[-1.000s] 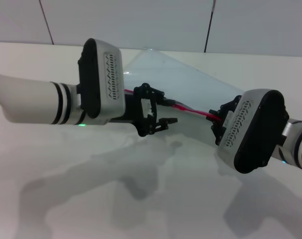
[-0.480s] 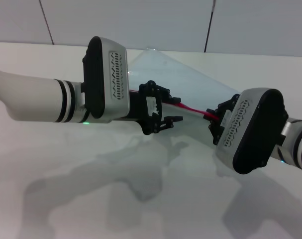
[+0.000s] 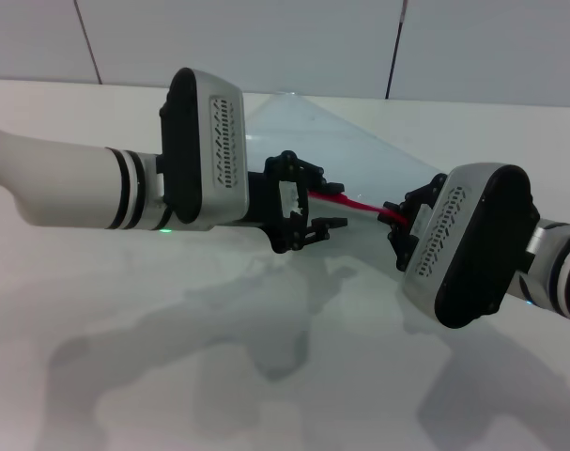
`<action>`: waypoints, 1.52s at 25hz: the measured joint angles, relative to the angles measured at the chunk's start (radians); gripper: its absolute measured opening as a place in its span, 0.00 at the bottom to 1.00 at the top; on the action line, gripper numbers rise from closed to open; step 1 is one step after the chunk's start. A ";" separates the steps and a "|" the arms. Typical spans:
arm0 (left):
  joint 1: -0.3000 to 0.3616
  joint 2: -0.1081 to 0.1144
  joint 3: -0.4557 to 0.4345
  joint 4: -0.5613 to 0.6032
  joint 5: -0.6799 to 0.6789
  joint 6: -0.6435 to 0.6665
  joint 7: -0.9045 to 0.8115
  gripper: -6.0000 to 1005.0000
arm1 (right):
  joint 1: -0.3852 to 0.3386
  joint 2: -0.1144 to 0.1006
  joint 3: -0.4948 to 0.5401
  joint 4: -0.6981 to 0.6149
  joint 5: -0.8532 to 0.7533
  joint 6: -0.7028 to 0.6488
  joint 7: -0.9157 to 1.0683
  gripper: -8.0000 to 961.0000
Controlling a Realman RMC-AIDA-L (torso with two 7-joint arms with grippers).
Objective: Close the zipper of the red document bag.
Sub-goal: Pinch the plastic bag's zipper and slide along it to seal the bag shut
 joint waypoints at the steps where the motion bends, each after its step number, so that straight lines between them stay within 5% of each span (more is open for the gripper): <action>1: -0.005 0.000 0.007 0.000 0.000 0.003 0.002 0.37 | 0.000 0.000 0.000 0.000 0.000 0.000 0.000 0.07; 9: -0.009 0.000 0.016 0.000 0.007 0.010 -0.005 0.36 | 0.000 0.000 -0.005 -0.004 0.000 0.000 0.000 0.07; 21: -0.005 0.000 0.023 0.000 0.010 0.026 -0.006 0.09 | -0.001 0.000 -0.004 -0.009 0.000 0.000 0.000 0.07; 38: -0.002 0.000 0.023 -0.005 0.004 0.026 -0.006 0.06 | -0.006 0.000 -0.014 -0.025 -0.007 0.000 0.000 0.08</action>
